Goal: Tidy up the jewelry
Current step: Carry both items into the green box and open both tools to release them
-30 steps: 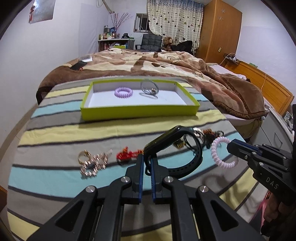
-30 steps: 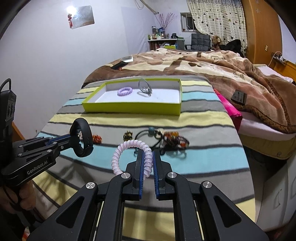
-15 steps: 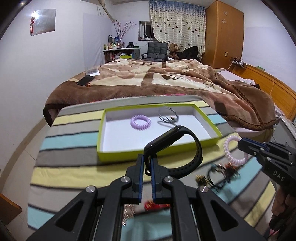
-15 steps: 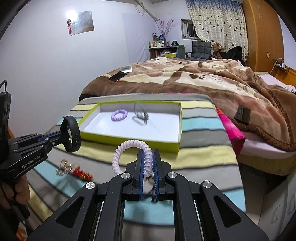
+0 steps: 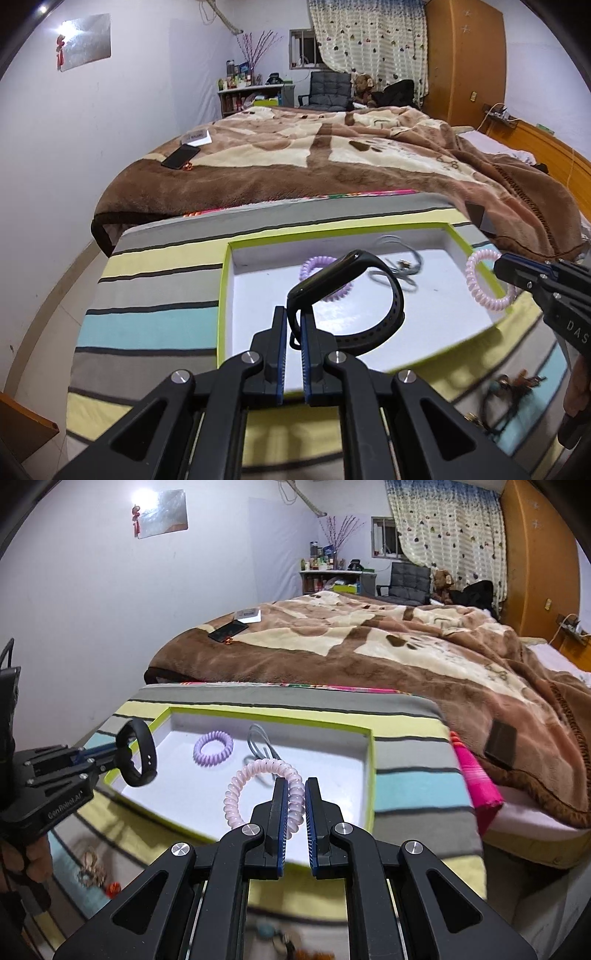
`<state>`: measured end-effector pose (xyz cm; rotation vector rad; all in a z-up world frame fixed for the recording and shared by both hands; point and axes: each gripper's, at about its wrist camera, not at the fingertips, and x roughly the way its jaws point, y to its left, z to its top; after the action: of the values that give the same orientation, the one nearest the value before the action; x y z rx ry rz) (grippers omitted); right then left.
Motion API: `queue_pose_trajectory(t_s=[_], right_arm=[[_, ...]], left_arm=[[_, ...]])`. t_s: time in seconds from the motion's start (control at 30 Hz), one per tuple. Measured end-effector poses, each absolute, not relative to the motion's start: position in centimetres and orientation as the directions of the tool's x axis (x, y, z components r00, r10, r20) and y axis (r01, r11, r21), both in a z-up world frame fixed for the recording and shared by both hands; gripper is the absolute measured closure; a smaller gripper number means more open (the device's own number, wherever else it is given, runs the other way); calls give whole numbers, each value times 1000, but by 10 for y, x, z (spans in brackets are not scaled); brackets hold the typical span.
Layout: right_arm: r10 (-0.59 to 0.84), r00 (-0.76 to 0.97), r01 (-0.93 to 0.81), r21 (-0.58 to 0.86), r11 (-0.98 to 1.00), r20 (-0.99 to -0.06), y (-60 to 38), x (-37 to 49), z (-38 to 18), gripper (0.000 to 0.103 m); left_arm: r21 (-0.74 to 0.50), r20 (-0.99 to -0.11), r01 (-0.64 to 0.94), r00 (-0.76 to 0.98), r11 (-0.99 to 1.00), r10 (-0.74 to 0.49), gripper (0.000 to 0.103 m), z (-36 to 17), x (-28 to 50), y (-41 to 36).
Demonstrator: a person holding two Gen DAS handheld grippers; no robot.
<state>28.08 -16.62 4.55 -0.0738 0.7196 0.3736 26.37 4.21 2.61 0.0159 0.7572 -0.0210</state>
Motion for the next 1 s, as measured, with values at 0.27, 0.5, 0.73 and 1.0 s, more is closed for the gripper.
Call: queue_pose_trajectory(t_s=[0.27,0.5,0.73,1.0], right_arm=[[292,648,-341,75,937,-703,-155,322,23,94],[256,624,-292,83,953,-738,-158,349,9,94],[241,590,-265,97,959,-771,-161,365,2,94],[248,561,-271,108,956,-790,-159,371,-2,93]], left_arm=[[28,-726,-1,687,1000,21,96,7,299,51],[39,-753,-18,656,999,41,96,-9,317,53],[42,-759,-13,649,999,41,96,-8,326,52],[40,-763,-3,646,999,33,95,-6,332,49]])
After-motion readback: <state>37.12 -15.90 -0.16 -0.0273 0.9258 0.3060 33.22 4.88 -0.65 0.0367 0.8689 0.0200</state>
